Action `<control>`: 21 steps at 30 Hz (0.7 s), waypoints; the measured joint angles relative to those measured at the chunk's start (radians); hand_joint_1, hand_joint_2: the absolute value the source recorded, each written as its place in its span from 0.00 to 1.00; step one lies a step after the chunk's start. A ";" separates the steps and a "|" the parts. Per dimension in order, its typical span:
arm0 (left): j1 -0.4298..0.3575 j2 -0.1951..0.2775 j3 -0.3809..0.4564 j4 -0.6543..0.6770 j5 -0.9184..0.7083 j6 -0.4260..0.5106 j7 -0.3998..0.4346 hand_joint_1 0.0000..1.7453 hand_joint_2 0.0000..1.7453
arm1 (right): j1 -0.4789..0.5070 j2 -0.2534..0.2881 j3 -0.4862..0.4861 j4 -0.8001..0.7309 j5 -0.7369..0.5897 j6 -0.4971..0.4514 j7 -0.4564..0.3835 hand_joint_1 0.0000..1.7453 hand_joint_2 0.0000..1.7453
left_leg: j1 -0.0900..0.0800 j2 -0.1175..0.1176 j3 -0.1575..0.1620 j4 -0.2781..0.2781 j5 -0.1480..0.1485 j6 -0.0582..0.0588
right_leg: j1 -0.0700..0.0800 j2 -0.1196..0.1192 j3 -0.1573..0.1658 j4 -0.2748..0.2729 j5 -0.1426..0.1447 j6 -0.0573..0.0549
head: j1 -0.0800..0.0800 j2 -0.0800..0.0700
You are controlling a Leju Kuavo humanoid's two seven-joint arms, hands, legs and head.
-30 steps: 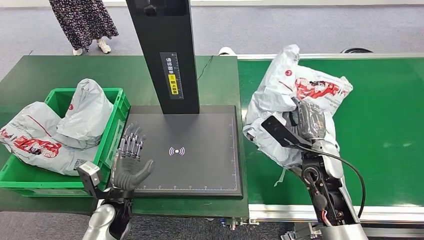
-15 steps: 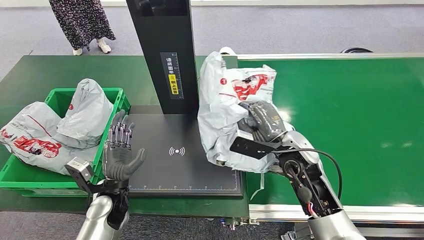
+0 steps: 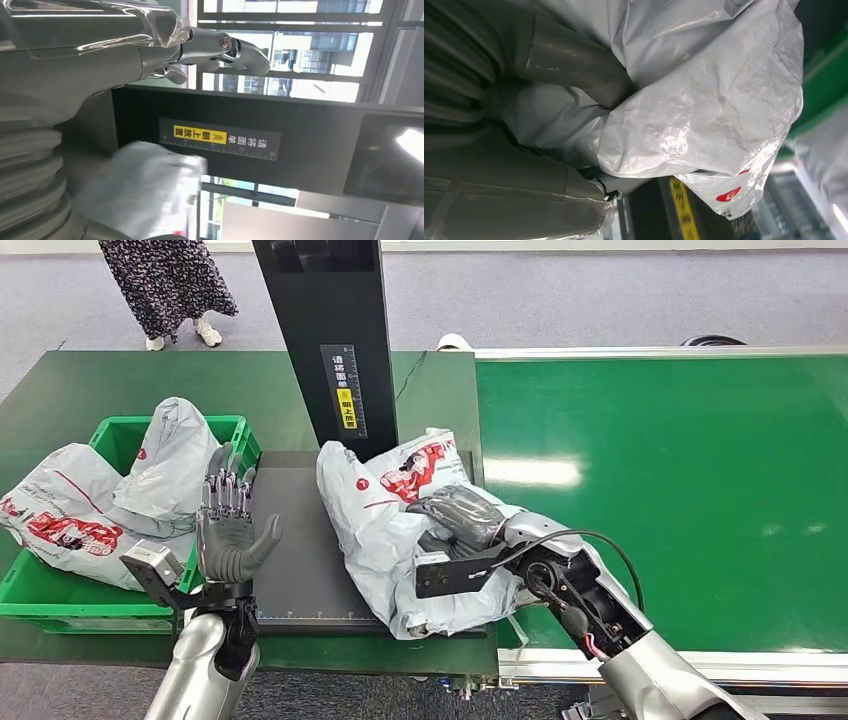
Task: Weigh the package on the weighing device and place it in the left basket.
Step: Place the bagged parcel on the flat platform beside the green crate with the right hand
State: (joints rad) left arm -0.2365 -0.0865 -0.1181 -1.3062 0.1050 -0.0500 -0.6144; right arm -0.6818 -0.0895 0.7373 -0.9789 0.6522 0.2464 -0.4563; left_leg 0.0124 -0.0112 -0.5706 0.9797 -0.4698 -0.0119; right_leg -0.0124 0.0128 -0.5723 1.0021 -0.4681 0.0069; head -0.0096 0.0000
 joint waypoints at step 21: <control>-0.030 -0.001 -0.055 0.034 0.028 0.018 -0.005 0.00 1.00 | -0.116 0.193 0.266 0.383 0.082 -0.226 0.008 1.00 1.00 | 0.000 0.000 0.000 0.000 0.000 0.000 | 0.000 0.000 0.000 0.000 0.000 0.000 | 0.000 0.000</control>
State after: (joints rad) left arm -0.2669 -0.0874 -0.1729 -1.2717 0.1330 -0.0324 -0.6197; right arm -0.7978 0.1034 1.0036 -0.5964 0.7338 0.0200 -0.4485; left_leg 0.0125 -0.0110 -0.5705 0.9797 -0.4697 -0.0119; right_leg -0.0122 0.0129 -0.5726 1.0023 -0.4681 0.0068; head -0.0095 0.0000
